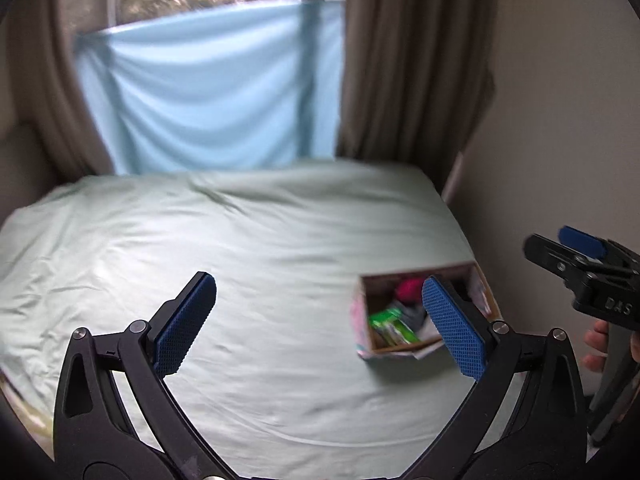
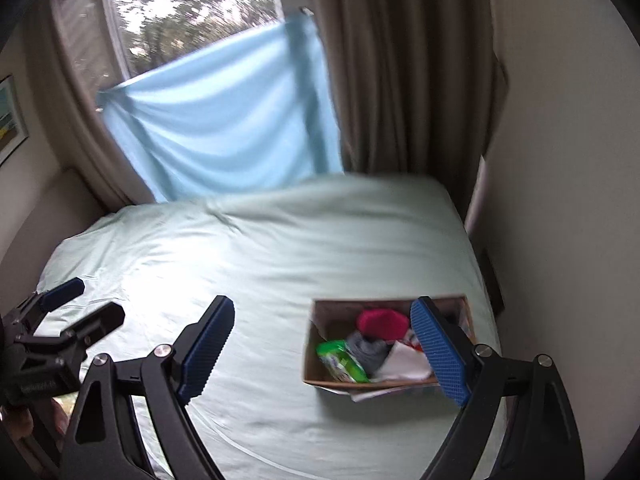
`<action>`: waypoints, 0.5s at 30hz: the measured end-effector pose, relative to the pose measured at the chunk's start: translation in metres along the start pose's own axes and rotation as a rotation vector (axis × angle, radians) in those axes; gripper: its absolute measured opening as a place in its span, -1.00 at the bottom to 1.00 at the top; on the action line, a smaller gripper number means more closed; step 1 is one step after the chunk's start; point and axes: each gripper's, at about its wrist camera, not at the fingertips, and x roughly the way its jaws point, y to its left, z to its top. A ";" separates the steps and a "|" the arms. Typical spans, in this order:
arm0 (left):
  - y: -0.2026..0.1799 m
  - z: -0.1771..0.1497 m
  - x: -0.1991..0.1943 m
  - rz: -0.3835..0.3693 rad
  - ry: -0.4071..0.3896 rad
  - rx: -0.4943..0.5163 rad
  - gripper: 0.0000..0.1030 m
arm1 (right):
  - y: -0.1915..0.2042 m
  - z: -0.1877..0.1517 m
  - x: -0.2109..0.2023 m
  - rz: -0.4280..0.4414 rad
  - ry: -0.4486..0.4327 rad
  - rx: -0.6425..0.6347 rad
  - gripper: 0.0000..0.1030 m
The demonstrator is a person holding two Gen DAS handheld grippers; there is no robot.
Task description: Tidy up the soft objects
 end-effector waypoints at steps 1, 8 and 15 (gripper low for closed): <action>0.007 0.000 -0.010 0.010 -0.022 -0.005 0.99 | 0.010 0.000 -0.009 -0.003 -0.024 -0.008 0.70; 0.042 -0.003 -0.069 0.041 -0.161 -0.042 0.99 | 0.061 -0.006 -0.049 -0.044 -0.135 -0.049 0.70; 0.049 -0.015 -0.095 0.057 -0.227 -0.018 0.99 | 0.076 -0.018 -0.066 -0.054 -0.192 -0.050 0.71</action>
